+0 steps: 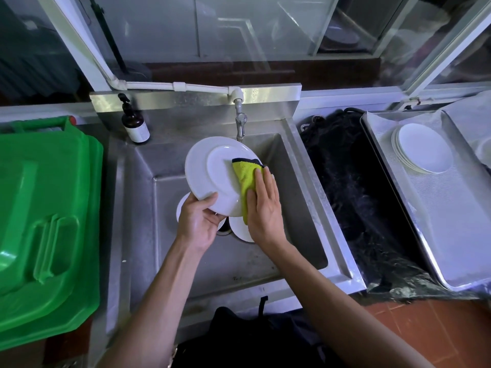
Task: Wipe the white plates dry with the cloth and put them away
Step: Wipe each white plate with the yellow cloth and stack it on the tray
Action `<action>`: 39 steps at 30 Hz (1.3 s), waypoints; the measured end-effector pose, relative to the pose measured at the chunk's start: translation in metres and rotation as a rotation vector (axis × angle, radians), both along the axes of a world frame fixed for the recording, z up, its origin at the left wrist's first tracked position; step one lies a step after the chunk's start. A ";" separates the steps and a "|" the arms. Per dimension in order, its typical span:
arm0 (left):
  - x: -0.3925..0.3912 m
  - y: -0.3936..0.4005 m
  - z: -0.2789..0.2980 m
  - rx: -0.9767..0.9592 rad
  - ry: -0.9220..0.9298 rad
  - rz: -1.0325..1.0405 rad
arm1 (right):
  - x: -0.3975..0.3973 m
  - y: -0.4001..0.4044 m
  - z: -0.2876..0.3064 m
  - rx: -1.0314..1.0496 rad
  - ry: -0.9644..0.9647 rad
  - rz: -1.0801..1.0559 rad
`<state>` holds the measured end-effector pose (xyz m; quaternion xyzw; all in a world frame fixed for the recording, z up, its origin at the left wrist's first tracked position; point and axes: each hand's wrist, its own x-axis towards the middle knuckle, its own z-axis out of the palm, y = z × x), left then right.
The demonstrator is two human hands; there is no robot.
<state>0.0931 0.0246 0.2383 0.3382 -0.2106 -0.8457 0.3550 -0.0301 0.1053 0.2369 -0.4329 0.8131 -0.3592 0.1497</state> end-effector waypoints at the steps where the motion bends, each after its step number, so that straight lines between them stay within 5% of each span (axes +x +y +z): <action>1: 0.001 0.000 0.000 -0.010 0.004 -0.009 | -0.003 -0.001 0.002 -0.002 -0.017 -0.005; 13: 0.028 0.001 -0.014 -0.130 -0.028 -0.203 | -0.040 -0.016 0.021 0.046 -0.169 -0.057; 24: 0.033 0.004 -0.010 -0.176 -0.136 -0.304 | -0.038 -0.022 0.031 0.030 -0.042 0.023; 30: 0.022 0.013 -0.008 -0.225 -0.155 -0.366 | -0.009 -0.022 0.035 -0.055 0.195 0.194; 39: 0.013 0.014 -0.005 -0.259 -0.141 -0.381 | 0.012 -0.009 0.020 -0.142 0.185 0.383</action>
